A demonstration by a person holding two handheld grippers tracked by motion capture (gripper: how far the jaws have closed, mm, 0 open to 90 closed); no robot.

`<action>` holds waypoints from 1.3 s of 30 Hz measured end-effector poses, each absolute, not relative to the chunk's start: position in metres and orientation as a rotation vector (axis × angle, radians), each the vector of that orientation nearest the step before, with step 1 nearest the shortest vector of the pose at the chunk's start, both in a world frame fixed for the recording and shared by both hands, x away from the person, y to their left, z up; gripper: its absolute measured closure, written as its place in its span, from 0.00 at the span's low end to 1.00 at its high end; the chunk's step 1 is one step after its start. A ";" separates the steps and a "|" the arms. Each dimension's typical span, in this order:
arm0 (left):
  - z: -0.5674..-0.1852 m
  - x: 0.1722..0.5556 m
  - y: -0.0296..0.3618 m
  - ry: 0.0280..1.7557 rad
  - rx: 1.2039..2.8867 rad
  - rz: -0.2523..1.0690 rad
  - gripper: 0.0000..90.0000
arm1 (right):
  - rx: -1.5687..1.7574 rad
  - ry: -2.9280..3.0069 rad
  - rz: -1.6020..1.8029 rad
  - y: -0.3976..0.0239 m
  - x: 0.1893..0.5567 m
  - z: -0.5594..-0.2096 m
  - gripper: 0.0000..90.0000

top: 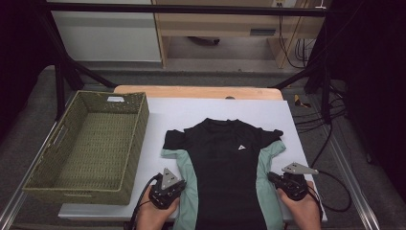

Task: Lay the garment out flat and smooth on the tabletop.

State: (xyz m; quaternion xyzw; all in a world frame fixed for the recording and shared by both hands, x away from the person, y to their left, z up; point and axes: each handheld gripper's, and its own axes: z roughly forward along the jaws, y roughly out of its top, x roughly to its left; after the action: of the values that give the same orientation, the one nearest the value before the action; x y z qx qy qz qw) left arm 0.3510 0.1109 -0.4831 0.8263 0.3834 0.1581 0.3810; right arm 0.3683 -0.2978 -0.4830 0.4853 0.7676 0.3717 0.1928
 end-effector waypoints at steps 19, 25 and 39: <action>-0.455 0.370 0.126 1.074 1.998 0.619 0.59 | 1.337 2.161 1.040 -0.300 0.350 -0.484 0.79; -0.460 0.403 0.127 1.159 2.020 0.659 0.53 | 1.346 2.159 1.046 -0.301 0.351 -0.484 0.77; -0.480 0.407 0.138 1.243 2.024 0.642 0.51 | 1.353 2.157 1.048 -0.302 0.352 -0.485 0.75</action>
State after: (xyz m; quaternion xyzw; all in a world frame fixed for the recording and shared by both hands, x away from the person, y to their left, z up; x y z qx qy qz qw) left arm 0.4067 0.1383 -0.4800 0.7753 0.4761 0.2461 0.3343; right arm 0.3521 -0.3017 -0.4847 0.4821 0.7687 0.3734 0.1930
